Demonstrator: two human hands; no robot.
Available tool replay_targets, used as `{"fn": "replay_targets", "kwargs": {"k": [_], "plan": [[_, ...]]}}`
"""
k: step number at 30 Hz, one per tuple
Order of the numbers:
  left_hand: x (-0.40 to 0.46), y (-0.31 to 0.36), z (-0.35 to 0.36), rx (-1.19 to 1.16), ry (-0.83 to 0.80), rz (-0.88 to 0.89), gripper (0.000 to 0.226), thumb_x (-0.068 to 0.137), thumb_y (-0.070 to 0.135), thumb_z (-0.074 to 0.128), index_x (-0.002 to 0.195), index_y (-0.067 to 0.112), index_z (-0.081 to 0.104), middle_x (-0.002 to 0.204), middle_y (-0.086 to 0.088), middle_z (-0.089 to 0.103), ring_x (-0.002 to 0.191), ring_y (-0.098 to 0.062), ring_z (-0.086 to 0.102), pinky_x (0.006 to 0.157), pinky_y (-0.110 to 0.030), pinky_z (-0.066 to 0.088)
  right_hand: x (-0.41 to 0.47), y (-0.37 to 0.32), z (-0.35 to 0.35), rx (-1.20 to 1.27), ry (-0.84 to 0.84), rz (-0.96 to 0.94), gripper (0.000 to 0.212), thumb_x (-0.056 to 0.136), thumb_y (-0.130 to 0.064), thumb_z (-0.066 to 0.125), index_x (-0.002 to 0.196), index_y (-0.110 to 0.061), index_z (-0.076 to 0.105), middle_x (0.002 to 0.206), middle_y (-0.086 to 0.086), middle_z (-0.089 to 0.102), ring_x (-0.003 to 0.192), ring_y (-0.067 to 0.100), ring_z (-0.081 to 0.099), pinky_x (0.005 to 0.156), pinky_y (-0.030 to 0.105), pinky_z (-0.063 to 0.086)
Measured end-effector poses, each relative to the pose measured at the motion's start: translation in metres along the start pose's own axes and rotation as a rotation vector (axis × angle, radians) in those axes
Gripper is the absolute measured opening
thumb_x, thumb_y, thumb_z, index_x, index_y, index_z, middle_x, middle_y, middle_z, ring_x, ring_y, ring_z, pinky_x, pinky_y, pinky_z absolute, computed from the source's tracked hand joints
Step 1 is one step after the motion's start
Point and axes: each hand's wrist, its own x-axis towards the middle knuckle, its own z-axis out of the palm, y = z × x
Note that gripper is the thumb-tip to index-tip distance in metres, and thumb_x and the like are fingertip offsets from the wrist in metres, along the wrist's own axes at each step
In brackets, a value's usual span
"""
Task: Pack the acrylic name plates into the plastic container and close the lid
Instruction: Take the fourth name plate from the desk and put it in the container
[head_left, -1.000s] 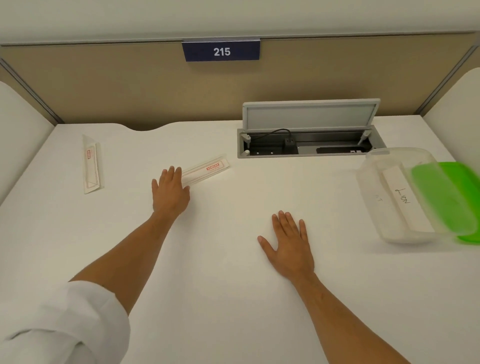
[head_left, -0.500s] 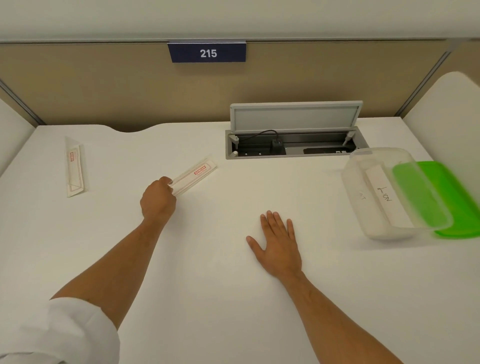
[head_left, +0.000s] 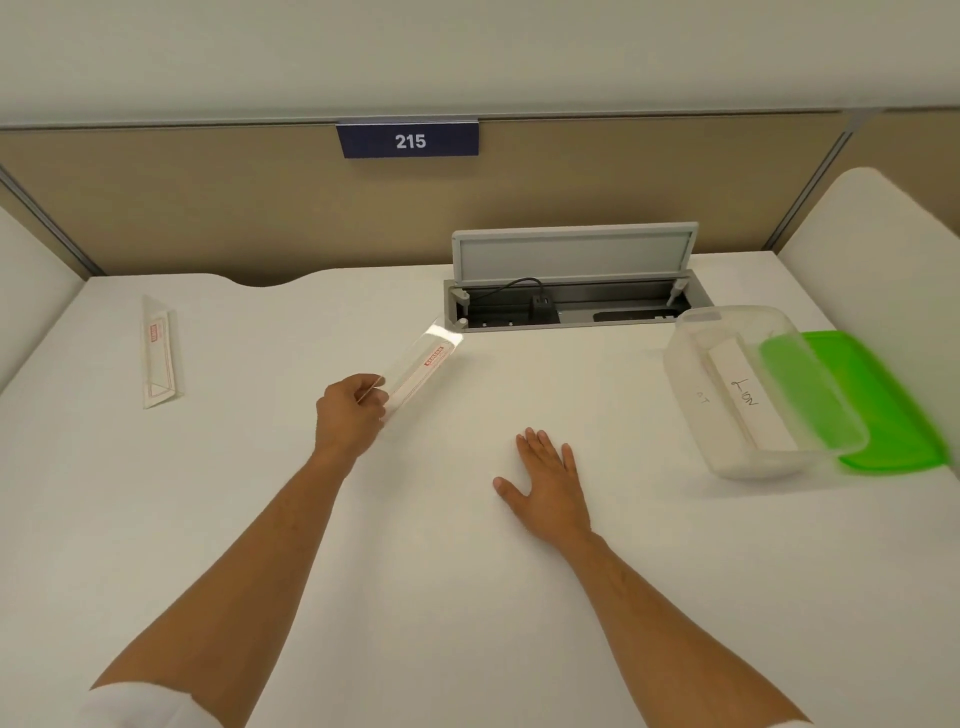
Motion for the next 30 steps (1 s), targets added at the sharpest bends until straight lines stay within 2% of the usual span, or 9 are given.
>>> {"fn": "replay_targets", "kwargs": {"k": [2,6,8,12,15,18,21,24,30], "plan": [[-0.010,0.009,0.004,-0.031,-0.052,0.018,0.021,0.088,0.008,0.062,0.105,0.015,0.071,0.087,-0.004,0.072,0.066,-0.015,0.065,0.055,-0.023,0.053,-0.001,0.000,-0.009,0.186,0.002,0.044,0.072,0.097,-0.047,0.048,0.153,-0.015,0.018,0.162,-0.001,0.017,0.149,0.010,0.007,0.119,0.027,-0.006],[-0.027,0.026,0.012,-0.066,-0.175,0.028,0.018,0.090,0.006,0.061,0.099,0.017,0.072,0.082,-0.001,0.072,0.064,-0.011,0.061,0.055,-0.026,0.049,-0.010,0.003,-0.034,0.596,0.137,0.223,0.062,0.095,-0.038,0.057,0.149,-0.017,0.035,0.153,0.001,0.038,0.141,0.016,0.033,0.111,0.022,0.023],[-0.035,0.034,0.017,-0.074,-0.239,0.021,0.018,0.093,0.006,0.058,0.100,0.014,0.072,0.083,-0.003,0.071,0.064,-0.011,0.060,0.056,-0.024,0.046,-0.011,0.008,-0.048,0.692,0.206,0.265,0.057,0.096,-0.037,0.056,0.147,-0.017,0.039,0.151,0.001,0.042,0.138,0.016,0.039,0.108,0.021,0.028],[-0.051,0.049,0.026,-0.110,-0.377,-0.014,0.021,0.096,0.002,0.053,0.097,0.011,0.073,0.083,-0.007,0.071,0.064,-0.013,0.058,0.060,-0.026,0.045,-0.010,0.025,-0.079,0.869,0.243,0.258,0.055,0.097,-0.031,0.057,0.147,-0.018,0.038,0.150,-0.002,0.042,0.136,0.015,0.041,0.112,0.029,0.034],[-0.062,0.058,0.034,-0.156,-0.484,-0.066,0.022,0.097,0.003,0.052,0.099,0.009,0.073,0.082,-0.005,0.071,0.066,-0.012,0.059,0.061,-0.025,0.047,-0.014,0.040,-0.100,1.005,0.230,0.223,0.052,0.094,-0.029,0.061,0.142,-0.020,0.044,0.143,-0.002,0.050,0.128,0.011,0.049,0.103,0.023,0.041],[-0.072,0.065,0.047,-0.184,-0.577,-0.131,0.023,0.098,0.003,0.051,0.102,0.007,0.073,0.081,-0.003,0.072,0.066,-0.010,0.060,0.068,-0.027,0.049,-0.023,0.054,-0.117,1.067,0.234,0.170,0.040,0.090,-0.036,0.066,0.129,-0.027,0.058,0.128,-0.006,0.063,0.112,0.000,0.060,0.087,0.010,0.047],[-0.083,0.072,0.064,-0.220,-0.631,-0.194,0.024,0.098,0.000,0.050,0.104,0.003,0.072,0.081,-0.005,0.071,0.066,-0.011,0.059,0.071,-0.027,0.048,-0.032,0.068,-0.128,1.072,0.308,0.144,0.022,0.089,-0.032,0.069,0.110,-0.029,0.068,0.109,-0.009,0.072,0.103,0.001,0.065,0.094,0.021,0.051],[-0.095,0.079,0.081,-0.253,-0.651,-0.240,0.024,0.097,-0.002,0.049,0.101,0.000,0.072,0.079,-0.005,0.071,0.064,-0.010,0.059,0.069,-0.023,0.049,-0.042,0.082,-0.137,1.095,0.374,0.173,0.012,0.088,-0.025,0.071,0.100,-0.024,0.072,0.098,-0.009,0.075,0.096,0.005,0.068,0.094,0.029,0.052],[-0.108,0.086,0.106,-0.219,-0.657,-0.286,0.024,0.097,0.003,0.051,0.101,0.002,0.074,0.083,-0.007,0.073,0.067,-0.012,0.058,0.074,-0.025,0.050,-0.059,0.106,-0.149,1.103,0.425,0.220,0.007,0.085,-0.022,0.074,0.092,-0.022,0.073,0.089,-0.003,0.076,0.085,0.008,0.069,0.088,0.033,0.055]]}}
